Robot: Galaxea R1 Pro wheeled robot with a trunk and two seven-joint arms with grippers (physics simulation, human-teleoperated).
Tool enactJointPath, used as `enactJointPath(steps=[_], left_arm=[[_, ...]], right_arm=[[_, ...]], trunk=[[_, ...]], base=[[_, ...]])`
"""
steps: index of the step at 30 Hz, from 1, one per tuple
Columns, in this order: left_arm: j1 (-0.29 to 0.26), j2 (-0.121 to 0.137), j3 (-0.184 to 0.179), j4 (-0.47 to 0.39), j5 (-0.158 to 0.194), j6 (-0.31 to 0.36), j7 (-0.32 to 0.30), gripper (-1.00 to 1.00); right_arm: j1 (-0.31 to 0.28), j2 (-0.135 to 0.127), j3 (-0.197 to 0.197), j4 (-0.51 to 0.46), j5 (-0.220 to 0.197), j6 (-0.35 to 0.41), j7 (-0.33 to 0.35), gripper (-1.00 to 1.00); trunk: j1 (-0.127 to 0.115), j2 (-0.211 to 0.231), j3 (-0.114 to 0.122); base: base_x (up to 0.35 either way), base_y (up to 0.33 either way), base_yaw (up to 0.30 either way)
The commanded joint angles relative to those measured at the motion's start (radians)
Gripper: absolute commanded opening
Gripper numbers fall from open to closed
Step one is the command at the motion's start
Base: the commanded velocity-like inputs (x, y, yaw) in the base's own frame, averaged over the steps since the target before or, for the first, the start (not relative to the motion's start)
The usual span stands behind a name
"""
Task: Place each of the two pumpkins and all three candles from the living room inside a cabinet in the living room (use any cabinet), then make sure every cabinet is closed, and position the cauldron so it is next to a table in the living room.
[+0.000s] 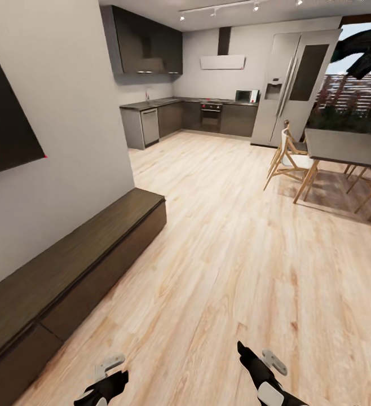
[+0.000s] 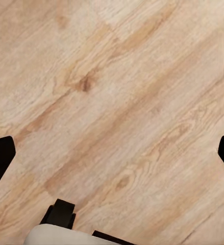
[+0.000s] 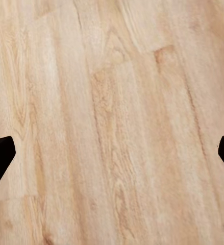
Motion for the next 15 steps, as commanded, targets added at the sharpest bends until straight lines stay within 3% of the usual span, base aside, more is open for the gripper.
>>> enactJointPath(steps=[1,15], left_arm=[[0.000,0.002,-0.006,-0.003,0.008,0.003,0.010,1.00],[0.000,0.001,-0.006,-0.003,0.008,0.002,0.010,1.00]], right_arm=[[-0.001,0.000,0.006,0.002,-0.011,-0.004,0.006,1.00],[-0.001,0.000,0.006,0.003,-0.011,-0.003,0.005,1.00]], trunk=[[0.000,-0.001,-0.001],[0.000,-0.001,-0.001]], base=[[0.247,-0.253,-0.279],[0.177,-0.294,-0.280]])
